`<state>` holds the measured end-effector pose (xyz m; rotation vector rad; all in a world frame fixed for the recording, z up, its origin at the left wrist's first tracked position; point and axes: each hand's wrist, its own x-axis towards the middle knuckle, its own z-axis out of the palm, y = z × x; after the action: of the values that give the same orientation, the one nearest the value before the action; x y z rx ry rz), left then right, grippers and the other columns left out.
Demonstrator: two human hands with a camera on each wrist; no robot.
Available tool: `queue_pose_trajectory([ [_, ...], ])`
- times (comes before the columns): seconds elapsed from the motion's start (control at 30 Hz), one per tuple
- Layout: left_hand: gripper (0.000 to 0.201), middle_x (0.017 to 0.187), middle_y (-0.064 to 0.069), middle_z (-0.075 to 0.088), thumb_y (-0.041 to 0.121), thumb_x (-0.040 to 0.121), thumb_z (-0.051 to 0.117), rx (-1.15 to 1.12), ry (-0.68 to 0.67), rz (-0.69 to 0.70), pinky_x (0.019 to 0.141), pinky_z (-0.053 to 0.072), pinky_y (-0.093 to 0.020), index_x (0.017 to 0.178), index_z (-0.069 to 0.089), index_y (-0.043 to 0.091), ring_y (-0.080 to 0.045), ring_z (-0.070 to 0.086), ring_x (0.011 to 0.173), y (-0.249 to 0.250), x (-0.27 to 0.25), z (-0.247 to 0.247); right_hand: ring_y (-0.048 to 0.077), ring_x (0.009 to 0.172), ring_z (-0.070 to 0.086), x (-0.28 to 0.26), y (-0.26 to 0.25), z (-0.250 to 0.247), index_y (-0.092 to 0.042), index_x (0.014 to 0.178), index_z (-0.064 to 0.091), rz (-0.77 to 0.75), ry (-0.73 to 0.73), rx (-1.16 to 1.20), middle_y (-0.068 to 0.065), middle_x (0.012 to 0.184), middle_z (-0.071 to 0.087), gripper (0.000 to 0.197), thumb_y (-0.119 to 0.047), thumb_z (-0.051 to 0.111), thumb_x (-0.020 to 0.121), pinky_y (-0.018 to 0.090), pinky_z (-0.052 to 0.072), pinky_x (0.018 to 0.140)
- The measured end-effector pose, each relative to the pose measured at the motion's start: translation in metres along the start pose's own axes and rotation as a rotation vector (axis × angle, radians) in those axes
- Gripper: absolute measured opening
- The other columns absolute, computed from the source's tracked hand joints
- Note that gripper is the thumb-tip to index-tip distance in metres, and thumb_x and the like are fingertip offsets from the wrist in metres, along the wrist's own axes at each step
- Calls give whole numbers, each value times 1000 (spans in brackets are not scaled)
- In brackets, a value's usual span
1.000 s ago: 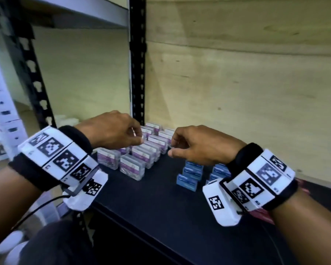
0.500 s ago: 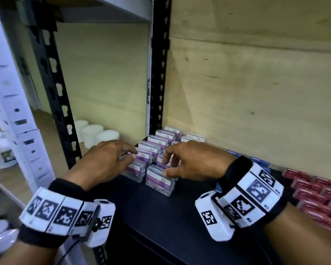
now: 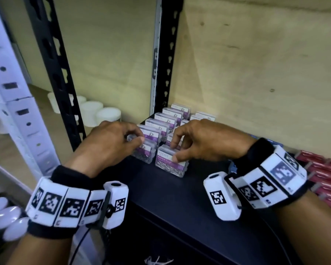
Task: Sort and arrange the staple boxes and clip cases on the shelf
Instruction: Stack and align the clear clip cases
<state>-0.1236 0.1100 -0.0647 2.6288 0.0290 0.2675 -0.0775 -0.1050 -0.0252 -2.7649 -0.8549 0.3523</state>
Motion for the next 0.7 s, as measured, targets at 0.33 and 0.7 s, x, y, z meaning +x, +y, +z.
queue_pose_trajectory([
  [0.33,18,81,18,61,55,88,58,30,-54,30,85,51,-27,98,66,43,-6,63,88,11,-15,3,-4,77,65,-21,5,5,-37,102,65,-36,24,0,-18,87,72,29,-52,75,79,21,50,72],
  [0.7,16,81,19,68,55,87,57,66,-63,82,78,53,-27,93,66,44,1,64,84,22,-38,0,-3,76,68,-45,5,7,-36,100,65,-86,-26,-8,-19,85,73,27,-52,74,80,29,57,77],
])
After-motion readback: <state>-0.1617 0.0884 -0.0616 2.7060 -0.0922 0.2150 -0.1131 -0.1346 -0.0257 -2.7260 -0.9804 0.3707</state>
